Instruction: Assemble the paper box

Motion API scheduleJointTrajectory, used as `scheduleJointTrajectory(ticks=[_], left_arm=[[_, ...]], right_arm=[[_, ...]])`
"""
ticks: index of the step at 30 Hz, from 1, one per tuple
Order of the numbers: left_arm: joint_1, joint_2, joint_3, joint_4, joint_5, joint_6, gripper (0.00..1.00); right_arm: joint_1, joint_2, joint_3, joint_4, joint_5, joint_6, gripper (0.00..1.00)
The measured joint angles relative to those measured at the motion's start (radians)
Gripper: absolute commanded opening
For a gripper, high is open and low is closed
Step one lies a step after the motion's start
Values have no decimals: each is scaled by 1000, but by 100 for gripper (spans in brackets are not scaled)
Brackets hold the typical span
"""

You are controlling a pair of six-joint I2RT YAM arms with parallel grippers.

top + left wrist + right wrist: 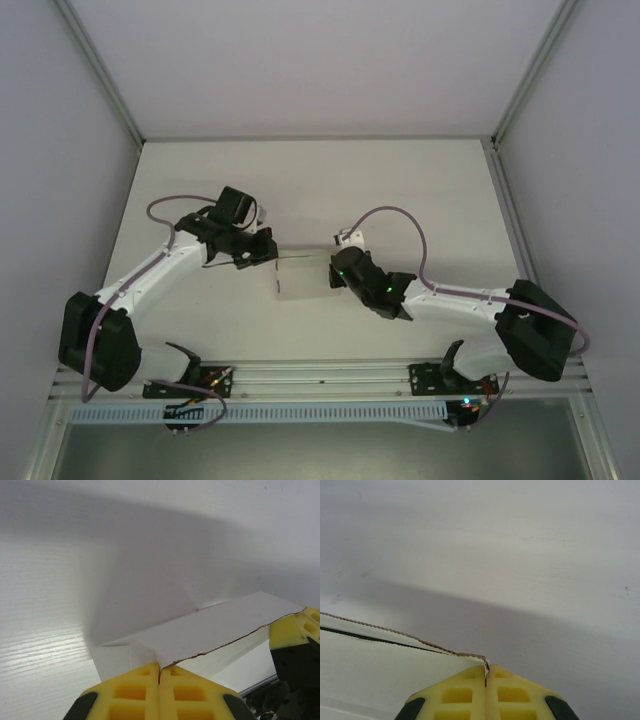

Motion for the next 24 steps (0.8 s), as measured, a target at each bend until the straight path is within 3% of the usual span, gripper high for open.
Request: scheduleJointTrajectory(ticks=[24], left_arm=[[73, 24, 33, -46, 84, -41, 0]], right_arm=[[104, 3, -113, 246, 140, -256, 0]])
